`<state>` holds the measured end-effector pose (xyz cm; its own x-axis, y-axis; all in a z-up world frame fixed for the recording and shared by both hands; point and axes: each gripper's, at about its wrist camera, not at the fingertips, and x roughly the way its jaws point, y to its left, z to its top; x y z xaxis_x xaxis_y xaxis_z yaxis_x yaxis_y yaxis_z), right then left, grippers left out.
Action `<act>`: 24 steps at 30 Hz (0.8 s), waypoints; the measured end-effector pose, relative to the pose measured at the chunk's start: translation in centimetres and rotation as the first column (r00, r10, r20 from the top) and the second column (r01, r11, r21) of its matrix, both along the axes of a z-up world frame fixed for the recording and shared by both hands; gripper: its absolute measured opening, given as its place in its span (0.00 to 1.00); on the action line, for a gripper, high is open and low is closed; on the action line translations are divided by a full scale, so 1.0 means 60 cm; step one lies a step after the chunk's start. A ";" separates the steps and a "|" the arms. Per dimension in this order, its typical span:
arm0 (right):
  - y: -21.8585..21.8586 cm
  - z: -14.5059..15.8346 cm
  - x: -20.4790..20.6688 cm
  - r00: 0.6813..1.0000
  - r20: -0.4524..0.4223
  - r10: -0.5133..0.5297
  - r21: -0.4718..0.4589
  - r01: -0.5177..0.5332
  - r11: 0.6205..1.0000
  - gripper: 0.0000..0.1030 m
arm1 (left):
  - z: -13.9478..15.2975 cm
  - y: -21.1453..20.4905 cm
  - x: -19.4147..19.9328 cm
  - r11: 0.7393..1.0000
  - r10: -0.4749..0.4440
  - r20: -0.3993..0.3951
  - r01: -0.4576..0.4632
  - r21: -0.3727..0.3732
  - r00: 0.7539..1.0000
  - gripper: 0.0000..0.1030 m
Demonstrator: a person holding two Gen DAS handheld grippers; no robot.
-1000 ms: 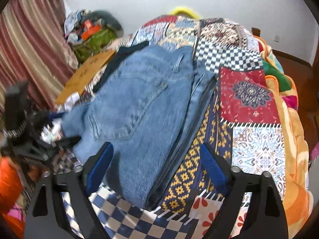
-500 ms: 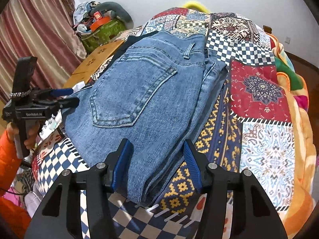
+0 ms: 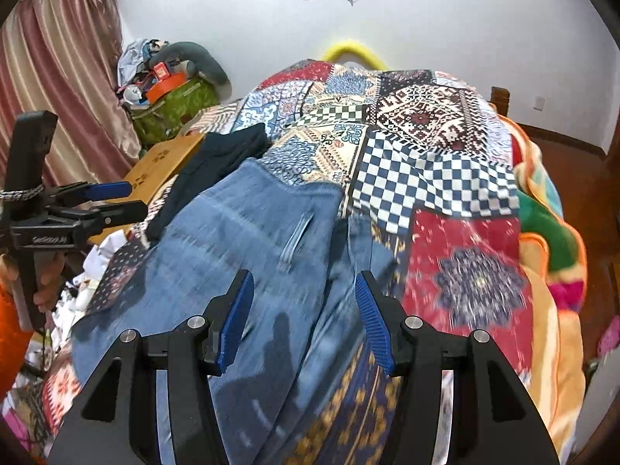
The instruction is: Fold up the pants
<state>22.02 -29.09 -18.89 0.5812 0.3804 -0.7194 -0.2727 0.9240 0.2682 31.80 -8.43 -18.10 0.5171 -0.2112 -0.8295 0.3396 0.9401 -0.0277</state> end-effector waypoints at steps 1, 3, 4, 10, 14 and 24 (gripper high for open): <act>0.003 -0.008 0.018 1.000 -0.013 0.005 0.005 -0.005 1.000 0.49 | -0.005 -0.008 0.007 1.000 -0.008 -0.005 0.008 0.002 1.000 0.82; 0.005 -0.024 0.049 0.999 -0.041 0.013 0.020 -0.012 1.000 0.43 | -0.020 -0.021 0.027 1.000 -0.023 -0.017 0.023 -0.001 1.000 0.82; 0.009 -0.035 0.066 0.998 -0.060 0.020 0.026 -0.018 0.999 0.36 | -0.028 -0.026 0.035 1.000 -0.027 -0.025 0.027 -0.001 0.999 0.82; 0.024 -0.063 0.096 0.997 -0.065 0.052 0.056 -0.048 0.997 0.12 | -0.066 -0.048 0.062 0.999 -0.037 -0.057 0.037 0.004 0.998 0.82; 0.022 -0.035 0.081 0.998 0.033 0.055 0.048 -0.057 0.997 0.07 | -0.069 -0.051 0.065 0.999 -0.034 -0.055 0.034 0.009 0.998 0.83; 0.011 -0.084 0.093 0.999 -0.042 -0.012 -0.086 0.008 0.996 0.04 | -0.100 -0.068 0.065 0.996 -0.044 -0.088 0.051 0.074 0.995 0.92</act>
<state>27.57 -28.42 -23.95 0.5528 0.3105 -0.7733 -0.2534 0.9467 0.1990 35.70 -12.52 -24.10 0.4343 -0.1682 -0.8849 0.3833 0.9235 0.0126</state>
